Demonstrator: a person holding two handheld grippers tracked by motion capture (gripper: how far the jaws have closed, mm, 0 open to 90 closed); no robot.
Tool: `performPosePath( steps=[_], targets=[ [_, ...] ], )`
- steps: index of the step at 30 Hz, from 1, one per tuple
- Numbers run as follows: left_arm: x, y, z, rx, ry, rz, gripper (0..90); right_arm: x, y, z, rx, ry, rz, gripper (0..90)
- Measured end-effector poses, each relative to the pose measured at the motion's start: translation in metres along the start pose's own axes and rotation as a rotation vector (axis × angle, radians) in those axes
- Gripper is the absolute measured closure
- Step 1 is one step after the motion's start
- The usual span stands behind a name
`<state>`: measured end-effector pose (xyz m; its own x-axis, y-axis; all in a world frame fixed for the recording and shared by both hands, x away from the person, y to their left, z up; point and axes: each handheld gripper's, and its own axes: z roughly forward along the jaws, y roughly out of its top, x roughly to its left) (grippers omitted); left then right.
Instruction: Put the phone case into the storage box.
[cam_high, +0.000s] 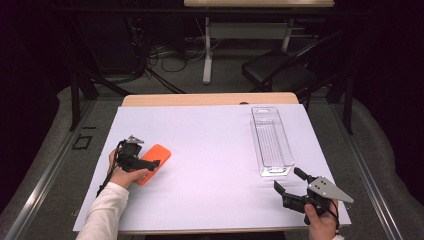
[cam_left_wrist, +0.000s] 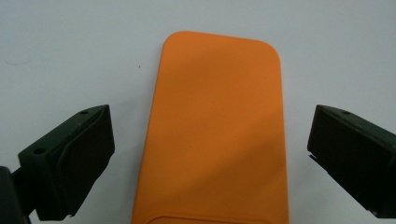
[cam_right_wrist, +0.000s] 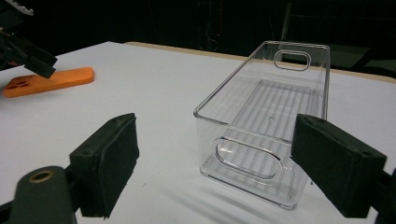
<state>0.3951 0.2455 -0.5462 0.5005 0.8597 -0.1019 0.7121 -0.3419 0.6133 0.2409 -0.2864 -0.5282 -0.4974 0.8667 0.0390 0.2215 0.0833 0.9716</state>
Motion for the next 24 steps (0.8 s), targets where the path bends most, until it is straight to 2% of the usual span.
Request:
performPosePath(
  steps=[7,13,17,24],
  targets=[
    [0.0,-0.007,0.007,0.015,0.026,0.006,1.9,0.0,0.001,-0.001,-0.002,0.004,-0.002,14.4],
    [-0.003,-0.007,0.01,0.025,0.03,0.034,1.9,0.0,0.001,-0.001,-0.005,0.004,0.0,14.4],
    [-0.005,-0.008,0.012,0.04,0.05,0.06,1.9,0.0,0.001,-0.001,-0.01,0.007,-0.004,14.4],
    [-0.004,-0.009,0.011,0.043,0.041,0.08,2.3,0.0,0.001,-0.002,-0.009,0.006,-0.001,14.4]
  ],
)
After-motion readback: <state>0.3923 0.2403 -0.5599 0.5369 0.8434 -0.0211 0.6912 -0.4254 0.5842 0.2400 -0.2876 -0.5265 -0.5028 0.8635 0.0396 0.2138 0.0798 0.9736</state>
